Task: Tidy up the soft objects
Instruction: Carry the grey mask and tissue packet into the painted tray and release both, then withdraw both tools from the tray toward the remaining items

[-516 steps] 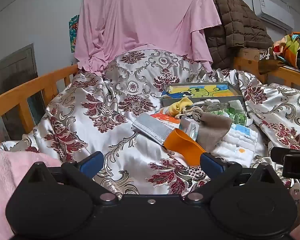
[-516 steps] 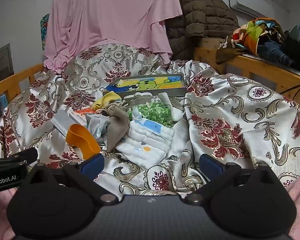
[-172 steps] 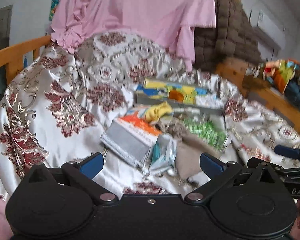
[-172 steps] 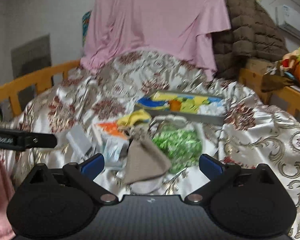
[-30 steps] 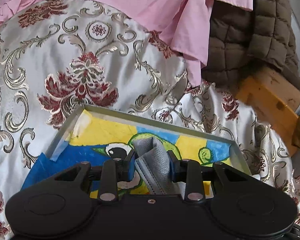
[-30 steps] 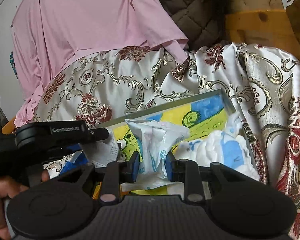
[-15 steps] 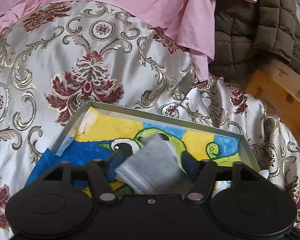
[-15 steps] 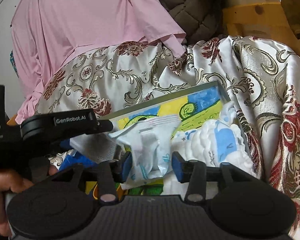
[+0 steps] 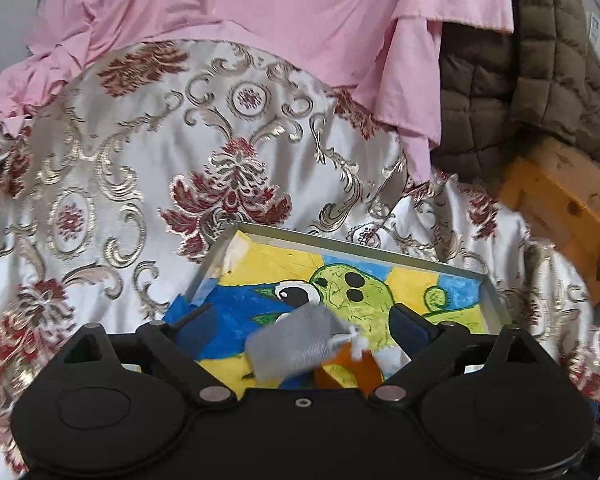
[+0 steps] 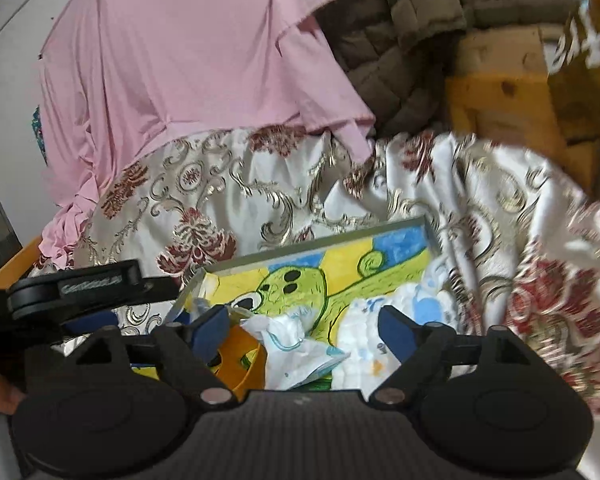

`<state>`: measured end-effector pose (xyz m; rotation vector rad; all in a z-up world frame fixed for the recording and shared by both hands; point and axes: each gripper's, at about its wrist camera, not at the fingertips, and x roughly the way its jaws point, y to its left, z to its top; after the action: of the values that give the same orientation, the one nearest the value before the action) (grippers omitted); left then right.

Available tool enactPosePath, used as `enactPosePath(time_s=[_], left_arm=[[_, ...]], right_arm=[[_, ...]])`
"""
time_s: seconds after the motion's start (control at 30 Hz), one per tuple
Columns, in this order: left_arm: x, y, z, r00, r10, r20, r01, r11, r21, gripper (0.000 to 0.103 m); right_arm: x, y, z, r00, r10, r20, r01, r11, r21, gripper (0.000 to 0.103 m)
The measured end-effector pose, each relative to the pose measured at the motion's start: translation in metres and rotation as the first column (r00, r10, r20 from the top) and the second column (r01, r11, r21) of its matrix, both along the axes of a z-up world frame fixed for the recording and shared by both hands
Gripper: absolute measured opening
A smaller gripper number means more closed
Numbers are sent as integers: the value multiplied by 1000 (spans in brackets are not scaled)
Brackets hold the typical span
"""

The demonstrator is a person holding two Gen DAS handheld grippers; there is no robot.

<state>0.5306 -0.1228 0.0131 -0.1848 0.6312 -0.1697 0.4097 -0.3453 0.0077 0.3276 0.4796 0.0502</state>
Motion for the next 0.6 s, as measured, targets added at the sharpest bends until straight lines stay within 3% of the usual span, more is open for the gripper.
enactPosePath(time_s=[0.33,0.6], left_arm=[[-101,31,38,997,-40,61,41,999,-14,97],[-188,53,71,992,-44,120,48,998,-33,99]], right_arm=[[-84,9,57,993,-22,117,26,999,-37,98],[-158,23,74,985,-25,168,33,998,-47,102]])
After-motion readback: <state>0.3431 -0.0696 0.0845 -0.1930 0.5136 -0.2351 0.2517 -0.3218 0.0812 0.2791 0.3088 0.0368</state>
